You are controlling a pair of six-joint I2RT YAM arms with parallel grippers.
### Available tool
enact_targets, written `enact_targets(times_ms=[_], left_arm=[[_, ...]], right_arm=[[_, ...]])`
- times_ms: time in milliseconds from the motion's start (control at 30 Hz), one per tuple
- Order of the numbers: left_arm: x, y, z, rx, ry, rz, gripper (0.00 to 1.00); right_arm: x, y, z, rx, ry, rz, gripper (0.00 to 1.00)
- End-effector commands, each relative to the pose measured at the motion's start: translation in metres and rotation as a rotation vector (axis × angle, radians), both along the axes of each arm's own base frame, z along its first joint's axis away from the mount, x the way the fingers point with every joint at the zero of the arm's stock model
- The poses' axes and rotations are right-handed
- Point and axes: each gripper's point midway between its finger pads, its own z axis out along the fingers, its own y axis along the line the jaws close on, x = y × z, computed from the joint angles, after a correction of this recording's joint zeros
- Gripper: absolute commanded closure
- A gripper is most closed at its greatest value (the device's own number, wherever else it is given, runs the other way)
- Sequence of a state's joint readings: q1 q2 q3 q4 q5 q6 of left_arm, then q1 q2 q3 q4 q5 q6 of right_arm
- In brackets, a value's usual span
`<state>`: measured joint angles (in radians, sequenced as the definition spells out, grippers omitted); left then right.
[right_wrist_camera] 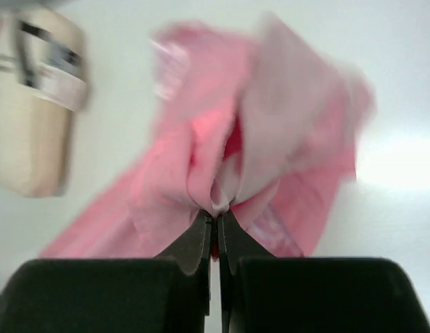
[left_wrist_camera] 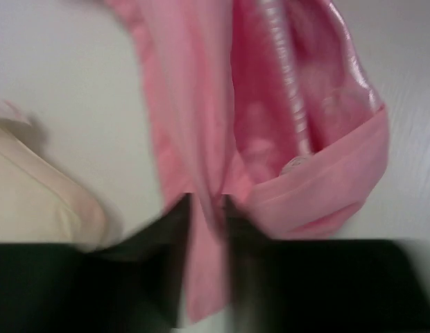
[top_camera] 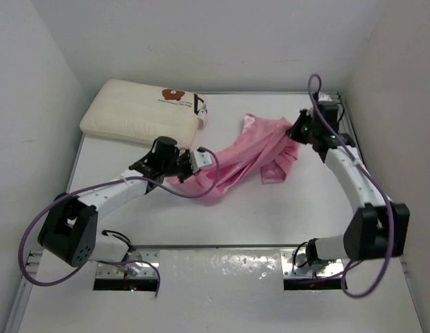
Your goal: Put the pillow into the pillowcase
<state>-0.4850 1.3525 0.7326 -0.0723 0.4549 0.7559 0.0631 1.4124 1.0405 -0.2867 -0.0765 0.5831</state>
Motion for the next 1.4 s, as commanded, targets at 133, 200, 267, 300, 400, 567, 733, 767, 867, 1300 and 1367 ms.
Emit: enact_targets(times_ms=[133,200,267,300,400,567,733,767,867,1300,1367], left_arm=[[-0.019,-0.045,0.107,-0.253,-0.016,-0.173,0.0],[-0.018,-0.045,0.115,-0.28,-0.01,-0.147,0.0],[-0.012,-0.041,0.123,-0.295,-0.033,-0.09,0.0],[-0.007,-0.035,0.121,-0.288,-0.043,-0.05,0.0],[0.002,-0.024,0.128,-0.297,-0.078,0.02,0.0],[0.013,-0.007,0.127,-0.278,-0.124,0.134,0.0],[0.014,-0.001,0.118,-0.258,-0.112,0.167,0.0],[0.014,-0.001,0.114,-0.256,-0.105,0.171,0.0],[0.016,0.003,0.106,-0.245,-0.1,0.199,0.0],[0.031,0.007,0.066,-0.211,-0.056,0.281,0.77],[0.037,0.007,0.059,-0.194,-0.057,0.289,0.49]], right_arm=[[-0.013,0.023,0.211,-0.201,-0.52,0.381,1.0],[-0.015,0.051,0.226,-0.139,-0.558,0.547,1.0],[-0.034,0.088,0.257,-0.014,-0.655,0.784,1.0],[-0.029,0.101,0.25,0.077,-0.622,0.859,1.0],[0.012,0.113,0.228,0.19,-0.524,0.866,0.95],[0.105,0.114,0.119,0.155,-0.15,0.628,0.62],[0.164,0.049,0.022,-0.034,0.113,0.143,0.06],[0.164,0.035,0.022,-0.04,0.115,0.088,0.04],[0.151,0.022,0.023,-0.084,0.081,0.049,0.01],[0.04,0.094,-0.048,-0.435,0.097,0.361,0.37],[0.032,0.103,-0.067,-0.427,0.148,0.391,0.37]])
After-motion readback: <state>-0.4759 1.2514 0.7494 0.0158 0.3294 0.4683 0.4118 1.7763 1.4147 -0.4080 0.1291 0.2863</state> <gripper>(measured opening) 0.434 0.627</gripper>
